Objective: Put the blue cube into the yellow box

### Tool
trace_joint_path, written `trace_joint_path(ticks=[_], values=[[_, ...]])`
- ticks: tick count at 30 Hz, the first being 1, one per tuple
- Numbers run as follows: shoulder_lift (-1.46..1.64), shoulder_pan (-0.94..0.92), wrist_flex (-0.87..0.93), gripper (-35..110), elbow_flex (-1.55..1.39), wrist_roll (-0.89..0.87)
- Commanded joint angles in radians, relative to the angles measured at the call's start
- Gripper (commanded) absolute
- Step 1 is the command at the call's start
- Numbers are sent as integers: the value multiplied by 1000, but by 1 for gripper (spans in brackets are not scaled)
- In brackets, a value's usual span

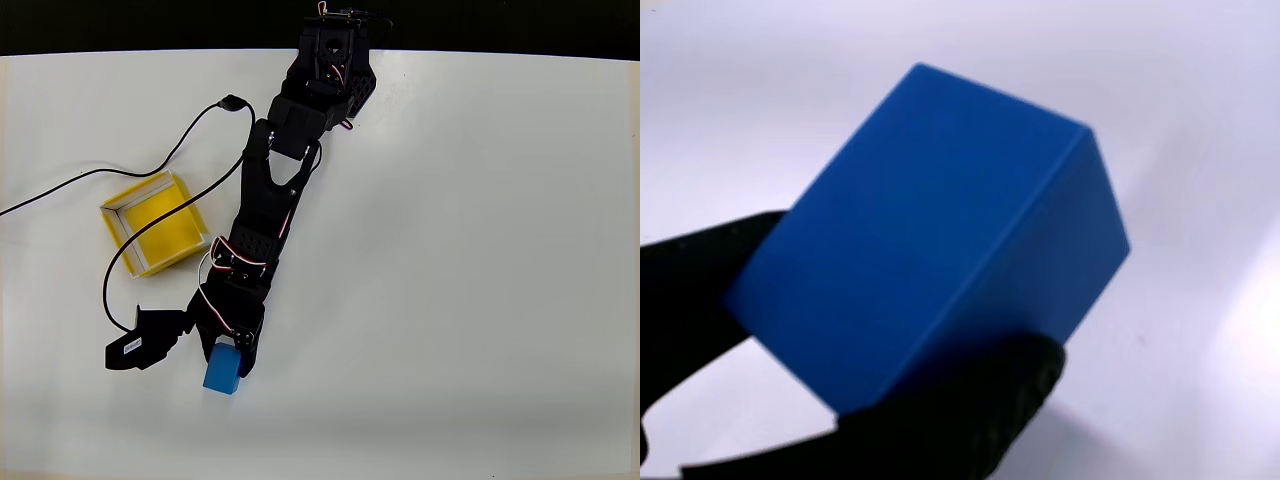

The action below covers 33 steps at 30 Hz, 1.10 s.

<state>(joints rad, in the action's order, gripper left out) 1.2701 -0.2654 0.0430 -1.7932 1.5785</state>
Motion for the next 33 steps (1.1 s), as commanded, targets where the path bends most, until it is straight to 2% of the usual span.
trace_joint_path(ticks=[1,10,18,26,33], values=[[379,-40,17,15,-89,38],[741,-132,64,15,-377,98],[973,-322,64,15,-572,130],[897,-566,-41,15,-554,155],[747,-680,-78,15,-485,155]])
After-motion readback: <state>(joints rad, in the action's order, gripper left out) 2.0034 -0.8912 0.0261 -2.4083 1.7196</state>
